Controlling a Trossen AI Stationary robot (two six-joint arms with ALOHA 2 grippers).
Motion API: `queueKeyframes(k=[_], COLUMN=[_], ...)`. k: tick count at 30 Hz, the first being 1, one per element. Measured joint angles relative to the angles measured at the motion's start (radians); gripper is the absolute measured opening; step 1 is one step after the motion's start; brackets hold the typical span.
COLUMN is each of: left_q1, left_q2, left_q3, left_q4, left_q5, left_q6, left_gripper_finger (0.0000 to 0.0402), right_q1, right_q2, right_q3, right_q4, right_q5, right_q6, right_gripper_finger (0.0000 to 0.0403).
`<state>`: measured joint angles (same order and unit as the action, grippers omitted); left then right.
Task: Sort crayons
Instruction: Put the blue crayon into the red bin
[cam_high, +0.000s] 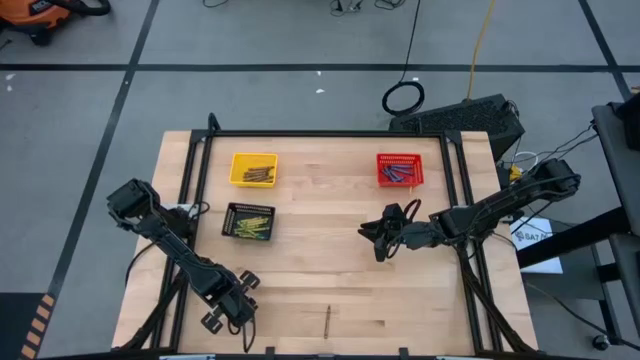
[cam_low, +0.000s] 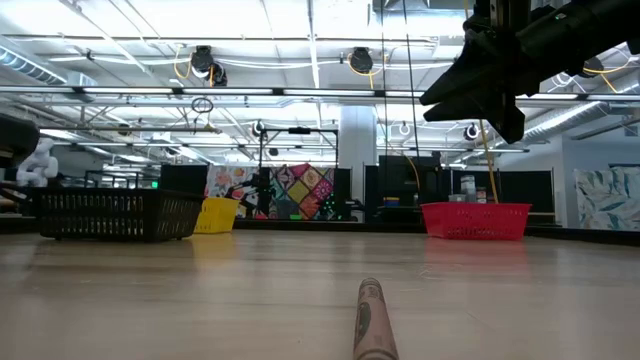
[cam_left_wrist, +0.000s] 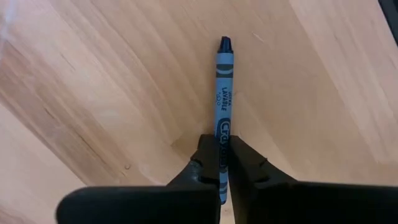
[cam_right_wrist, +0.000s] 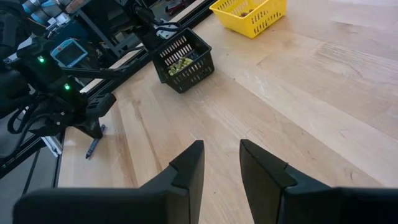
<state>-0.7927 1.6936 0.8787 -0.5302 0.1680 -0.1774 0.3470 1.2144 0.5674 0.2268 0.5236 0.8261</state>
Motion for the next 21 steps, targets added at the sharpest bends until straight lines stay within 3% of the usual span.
queueKeyframes(k=[11, 21], left_q1=[0.058, 0.133], left_q2=[-0.182, -0.439], left_q3=[-0.005, -0.003], left_q4=[-0.014, -0.049], left_q5=[-0.003, -0.183], left_q6=[-0.027, 0.014], left_gripper_finger=[0.0001, 0.0], right_q1=[0.0, 0.0], right_q2=[0.0, 0.0], right_q3=[0.0, 0.0], right_q4=[0.0, 0.01], right_q5=[-0.003, -0.03], right_q6=[0.0, -0.008], right_gripper_finger=[0.0089, 0.0089])
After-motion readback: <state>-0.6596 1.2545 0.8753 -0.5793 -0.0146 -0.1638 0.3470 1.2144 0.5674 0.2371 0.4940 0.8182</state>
